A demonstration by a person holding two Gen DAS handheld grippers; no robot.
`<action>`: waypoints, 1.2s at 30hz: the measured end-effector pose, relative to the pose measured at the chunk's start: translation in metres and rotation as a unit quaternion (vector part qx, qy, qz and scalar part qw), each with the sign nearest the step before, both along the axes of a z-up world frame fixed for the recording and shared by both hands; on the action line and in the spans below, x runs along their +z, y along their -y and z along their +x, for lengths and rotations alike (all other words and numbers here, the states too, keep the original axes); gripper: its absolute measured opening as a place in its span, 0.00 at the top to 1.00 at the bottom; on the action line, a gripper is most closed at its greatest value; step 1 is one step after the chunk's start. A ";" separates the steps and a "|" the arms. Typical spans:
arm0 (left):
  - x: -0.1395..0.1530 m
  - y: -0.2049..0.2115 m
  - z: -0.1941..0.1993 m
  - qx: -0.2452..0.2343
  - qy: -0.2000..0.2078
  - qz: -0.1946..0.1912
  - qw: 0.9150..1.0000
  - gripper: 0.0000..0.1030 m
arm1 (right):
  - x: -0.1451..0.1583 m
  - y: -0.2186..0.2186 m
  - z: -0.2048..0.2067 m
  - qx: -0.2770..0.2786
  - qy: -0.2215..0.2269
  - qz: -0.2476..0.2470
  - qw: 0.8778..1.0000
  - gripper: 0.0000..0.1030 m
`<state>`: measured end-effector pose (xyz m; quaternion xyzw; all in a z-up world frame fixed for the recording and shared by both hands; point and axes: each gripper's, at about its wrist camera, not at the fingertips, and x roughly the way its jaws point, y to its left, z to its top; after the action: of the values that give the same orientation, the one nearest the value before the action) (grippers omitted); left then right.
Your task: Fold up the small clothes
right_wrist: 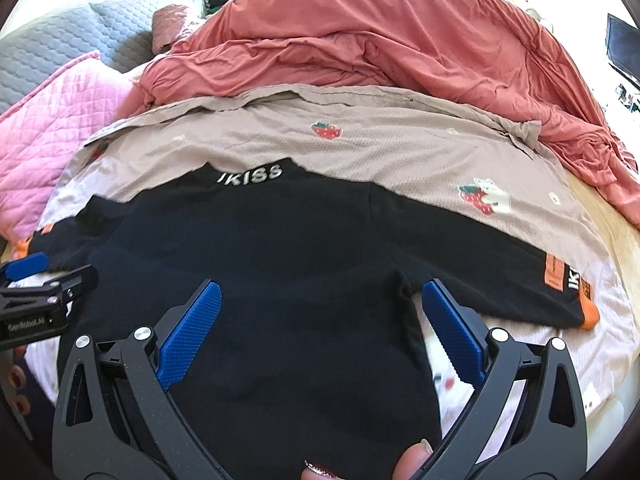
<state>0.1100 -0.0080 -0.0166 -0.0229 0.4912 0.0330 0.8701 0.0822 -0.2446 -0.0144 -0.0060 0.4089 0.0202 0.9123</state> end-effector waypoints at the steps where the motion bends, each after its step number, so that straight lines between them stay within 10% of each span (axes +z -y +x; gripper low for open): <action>1: -0.001 0.001 0.005 0.002 -0.002 0.000 1.000 0.04 | 0.000 0.002 0.006 -0.002 0.000 0.001 1.000 0.08; 22: -0.045 0.024 0.101 0.003 -0.017 0.000 1.000 0.04 | -0.046 0.076 0.091 -0.090 -0.020 0.014 0.996 0.08; 36: -0.070 0.045 0.115 -0.003 -0.026 0.033 0.999 0.04 | -0.071 0.226 0.082 -0.247 -0.044 0.026 0.968 0.08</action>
<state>0.2248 -0.0534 -0.0865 0.0079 0.5124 0.0469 0.8574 0.1646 -0.4709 -0.0852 0.1192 0.4367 -0.1947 0.8701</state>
